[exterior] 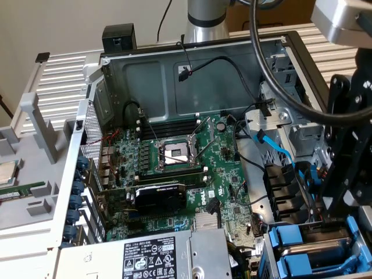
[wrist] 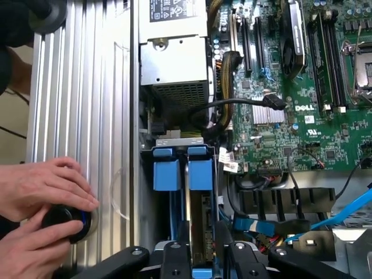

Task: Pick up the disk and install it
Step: 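Insert the first disk wire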

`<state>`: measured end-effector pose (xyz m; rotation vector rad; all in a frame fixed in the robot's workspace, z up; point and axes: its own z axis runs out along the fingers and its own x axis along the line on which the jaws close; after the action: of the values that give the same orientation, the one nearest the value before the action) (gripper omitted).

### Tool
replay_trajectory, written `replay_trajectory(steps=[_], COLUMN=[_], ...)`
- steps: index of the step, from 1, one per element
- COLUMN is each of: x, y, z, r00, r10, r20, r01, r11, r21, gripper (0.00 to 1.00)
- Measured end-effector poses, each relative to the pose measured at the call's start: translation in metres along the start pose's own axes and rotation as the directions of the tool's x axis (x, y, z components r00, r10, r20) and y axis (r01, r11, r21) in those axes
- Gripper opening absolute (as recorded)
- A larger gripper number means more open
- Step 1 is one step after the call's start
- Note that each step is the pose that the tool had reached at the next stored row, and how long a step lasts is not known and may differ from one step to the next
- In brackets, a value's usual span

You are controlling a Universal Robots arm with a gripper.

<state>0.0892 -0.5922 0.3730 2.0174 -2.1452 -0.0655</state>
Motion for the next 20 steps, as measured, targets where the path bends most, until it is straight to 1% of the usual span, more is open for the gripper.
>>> replay_trajectory(steps=[4,10,13,16,20], x=[0.001,0.002,0.003,0.003,0.003], y=[0.0012,0.0036,0.0048,0.0066,0.0091], z=[-0.0069,-0.0211,-0.0263,-0.0296,-0.0301], r00=[1.0,1.0,1.0,0.9999,0.9999], r10=[0.001,0.002,0.002,0.002,0.003], r20=[-0.0034,-0.0082,-0.0098,-0.0124,-0.0148], r01=[-0.001,-0.002,-0.002,-0.002,-0.003], r11=[1.0,1.0,1.0,1.0,1.0], r21=[0.0011,0.0019,0.002,0.0024,0.0041], gripper=[0.31,0.31,0.31,0.31,0.31])
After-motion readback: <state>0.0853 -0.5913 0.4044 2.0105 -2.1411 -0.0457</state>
